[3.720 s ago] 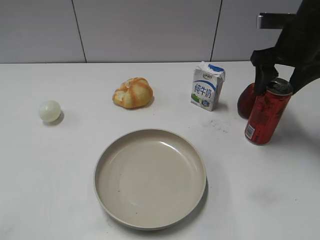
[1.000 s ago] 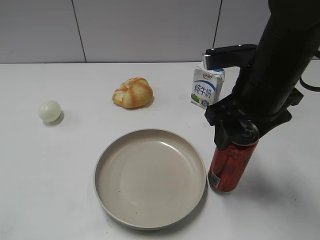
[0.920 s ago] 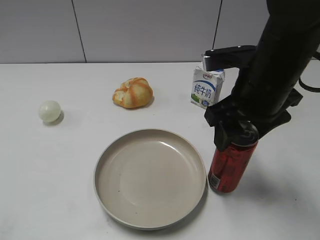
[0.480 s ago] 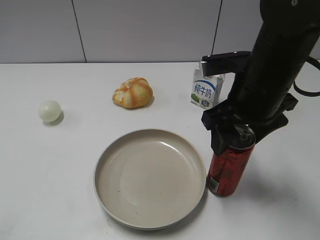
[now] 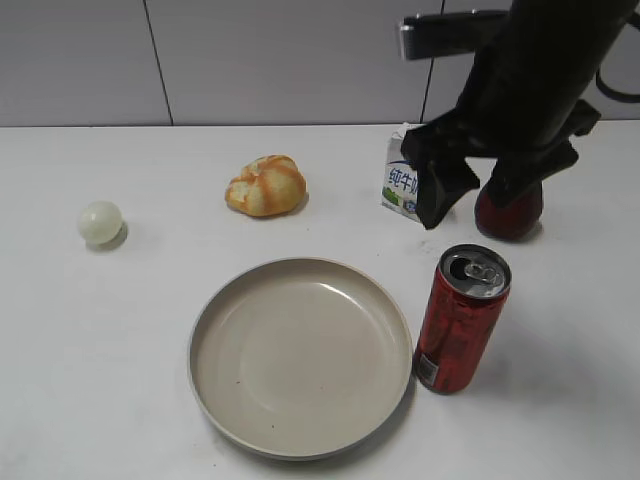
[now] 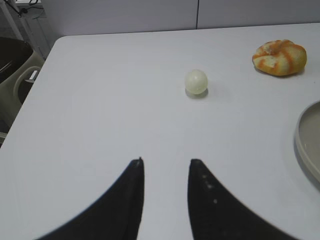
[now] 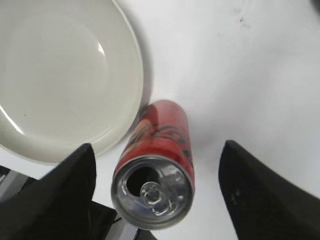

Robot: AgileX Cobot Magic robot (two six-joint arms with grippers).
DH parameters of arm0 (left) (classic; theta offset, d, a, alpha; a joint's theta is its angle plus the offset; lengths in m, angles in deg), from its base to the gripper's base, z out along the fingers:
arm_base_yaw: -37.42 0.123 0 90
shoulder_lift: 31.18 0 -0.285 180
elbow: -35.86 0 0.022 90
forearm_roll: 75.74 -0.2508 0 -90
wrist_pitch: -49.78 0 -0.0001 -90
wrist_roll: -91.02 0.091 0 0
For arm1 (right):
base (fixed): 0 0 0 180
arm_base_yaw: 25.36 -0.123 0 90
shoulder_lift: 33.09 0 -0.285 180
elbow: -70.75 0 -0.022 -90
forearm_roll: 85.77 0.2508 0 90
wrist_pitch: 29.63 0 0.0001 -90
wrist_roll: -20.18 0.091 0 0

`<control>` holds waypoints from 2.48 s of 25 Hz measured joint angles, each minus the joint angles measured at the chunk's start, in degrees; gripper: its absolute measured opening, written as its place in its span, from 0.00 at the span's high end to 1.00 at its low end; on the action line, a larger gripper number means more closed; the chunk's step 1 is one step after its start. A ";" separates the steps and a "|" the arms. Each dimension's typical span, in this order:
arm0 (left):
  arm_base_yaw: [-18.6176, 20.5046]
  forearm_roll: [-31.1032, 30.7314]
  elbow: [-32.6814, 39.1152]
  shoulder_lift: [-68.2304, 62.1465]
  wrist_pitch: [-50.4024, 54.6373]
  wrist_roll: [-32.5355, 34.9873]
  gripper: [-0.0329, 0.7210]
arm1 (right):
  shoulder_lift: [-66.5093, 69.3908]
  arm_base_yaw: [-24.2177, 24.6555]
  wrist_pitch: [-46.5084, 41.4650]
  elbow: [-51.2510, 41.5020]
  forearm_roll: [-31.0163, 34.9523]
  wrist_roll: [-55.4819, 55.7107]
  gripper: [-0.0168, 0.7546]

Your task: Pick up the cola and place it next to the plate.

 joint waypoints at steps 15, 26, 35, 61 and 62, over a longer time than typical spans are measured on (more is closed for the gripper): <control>0.00 0.00 0.00 0.00 0.00 0.00 0.64 | 0.23 23.13 -1.43 9.70 -3.66 -4.72 0.19; 0.00 0.00 0.00 0.00 0.00 0.00 0.64 | 0.80 26.86 -3.09 9.36 -4.72 -4.90 0.20; 0.00 0.00 0.00 0.00 0.00 0.00 0.64 | -15.21 26.86 -3.13 -9.06 -4.26 -4.90 0.21; 0.00 0.00 0.00 0.00 0.00 0.00 0.64 | -70.97 26.86 6.33 -51.28 -3.04 -4.71 0.21; 0.00 0.00 0.00 0.00 0.00 0.00 0.64 | -73.61 26.86 6.33 -51.34 -3.04 -4.71 0.21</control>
